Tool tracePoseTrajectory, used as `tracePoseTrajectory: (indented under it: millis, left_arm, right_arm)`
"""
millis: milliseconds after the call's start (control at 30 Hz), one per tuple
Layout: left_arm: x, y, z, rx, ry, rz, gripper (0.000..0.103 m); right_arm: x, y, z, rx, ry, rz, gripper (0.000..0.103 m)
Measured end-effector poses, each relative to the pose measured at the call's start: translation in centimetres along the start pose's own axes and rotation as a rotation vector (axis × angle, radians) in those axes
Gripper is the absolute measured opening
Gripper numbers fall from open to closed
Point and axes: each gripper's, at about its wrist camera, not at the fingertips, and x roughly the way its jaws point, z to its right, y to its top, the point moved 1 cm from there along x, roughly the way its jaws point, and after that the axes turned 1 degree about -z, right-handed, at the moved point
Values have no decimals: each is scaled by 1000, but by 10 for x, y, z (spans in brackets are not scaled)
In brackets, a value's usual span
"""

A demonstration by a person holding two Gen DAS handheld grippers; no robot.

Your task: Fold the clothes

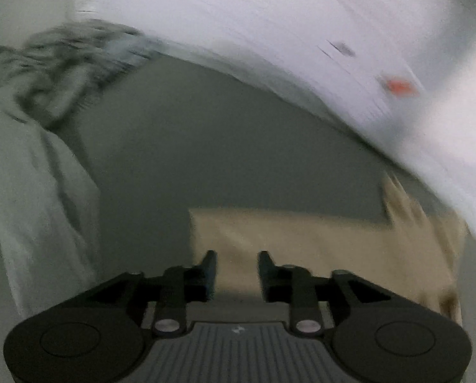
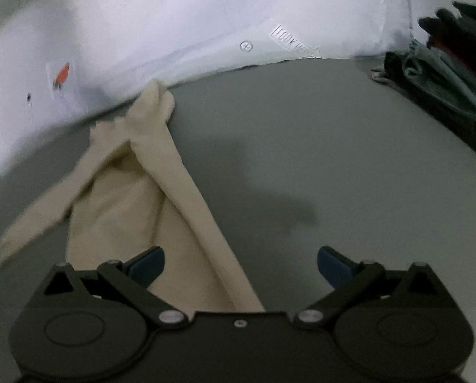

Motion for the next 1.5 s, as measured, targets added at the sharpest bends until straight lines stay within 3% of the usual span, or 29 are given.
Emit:
tracePoseTrajectory:
  millis: [33,167,233,333,433,600,700,767,800,933,1167,1367,1500]
  left_arm:
    - [0,-12,11,36,-13,-24,57]
    - [0,-72,61,157,-82,-146,59]
    - [-3,-100,86,234,-123,-201,65]
    - [-16,-131,111,339,-146,-201,77]
    - [-25,-151,123,344,-171,-205,83]
    - [-23,-182,131,336,-123,-220,85]
    - [-23,-199,137,379,-58,-195,89]
    - [-23,-204,140,384,-24,-179,95]
    - [-22,-204,139,368,-11,-176,97]
    - [-19,-206,135,346,11,-176,103]
    - [-17,-213,136,345,12,-171,103]
    - [-16,-214,135,350,11,-181,103]
    - [-18,-214,135,359,6,-190,103]
  right_arm:
    - [1,-2,3,-1,6,-9,102]
    - [1,-11,8,-39,12,-42,98]
    - [-2,-16,10,-71,6,-58,90]
    - [-4,-23,14,-114,12,-77,82]
    - [-5,-30,23,-134,10,-90,69]
    - [-4,-42,36,-154,85,-132,37]
    - [-6,-48,38,-203,101,-125,30]
    - [-7,-48,38,-219,127,-125,19]
    - [-8,-47,39,-222,144,-126,7]
    - [-18,-45,38,-222,206,-92,4]
    - [-34,-35,30,-100,431,-89,4]
    - [-24,-37,13,65,615,-150,4]
    - [-11,-47,0,142,678,-202,4]
